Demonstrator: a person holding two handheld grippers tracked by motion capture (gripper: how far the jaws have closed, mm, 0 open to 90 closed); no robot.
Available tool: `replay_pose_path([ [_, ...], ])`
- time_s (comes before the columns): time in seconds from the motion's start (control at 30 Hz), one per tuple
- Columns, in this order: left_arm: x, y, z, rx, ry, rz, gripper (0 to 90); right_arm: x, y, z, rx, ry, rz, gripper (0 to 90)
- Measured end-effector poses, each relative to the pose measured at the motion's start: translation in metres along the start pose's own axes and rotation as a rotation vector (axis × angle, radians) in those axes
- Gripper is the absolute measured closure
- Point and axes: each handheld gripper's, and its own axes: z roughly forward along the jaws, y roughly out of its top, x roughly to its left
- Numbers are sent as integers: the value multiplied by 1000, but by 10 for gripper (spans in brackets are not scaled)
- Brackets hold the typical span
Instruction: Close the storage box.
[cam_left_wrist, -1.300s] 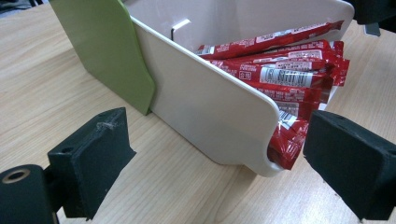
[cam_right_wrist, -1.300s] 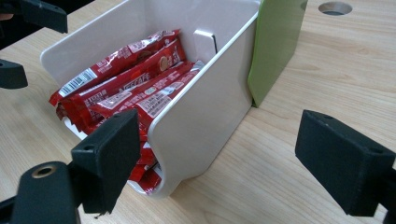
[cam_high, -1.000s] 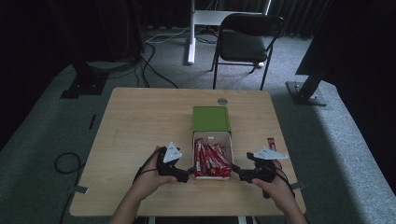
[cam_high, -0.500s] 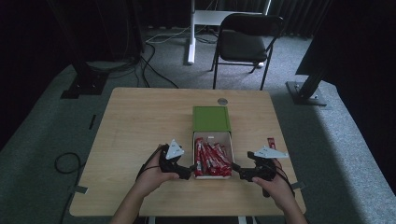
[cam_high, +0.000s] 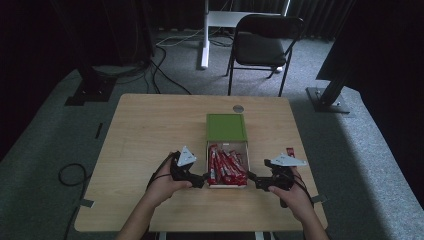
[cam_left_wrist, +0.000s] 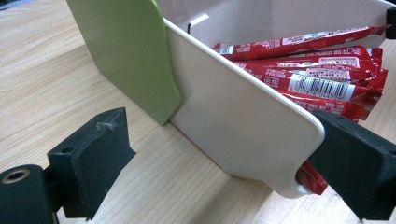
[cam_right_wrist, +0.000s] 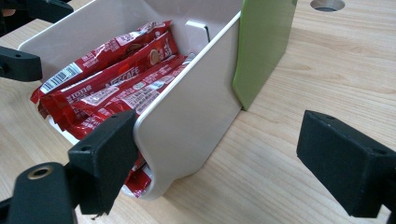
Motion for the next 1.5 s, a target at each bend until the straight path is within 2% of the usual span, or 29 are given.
replay_pose_path([
  [0.6, 11, 6, 7, 10, 1, -16, 82, -5, 8, 8, 7, -16, -8, 124],
  [0.87, 15, 11, 12, 7, 7, -15, 82, -10, 12, 12, 2, -22, 6, 124],
  [1.5, 30, 22, 22, -1, 35, -49, 82, -23, 28, 27, -8, -41, 33, 124],
])
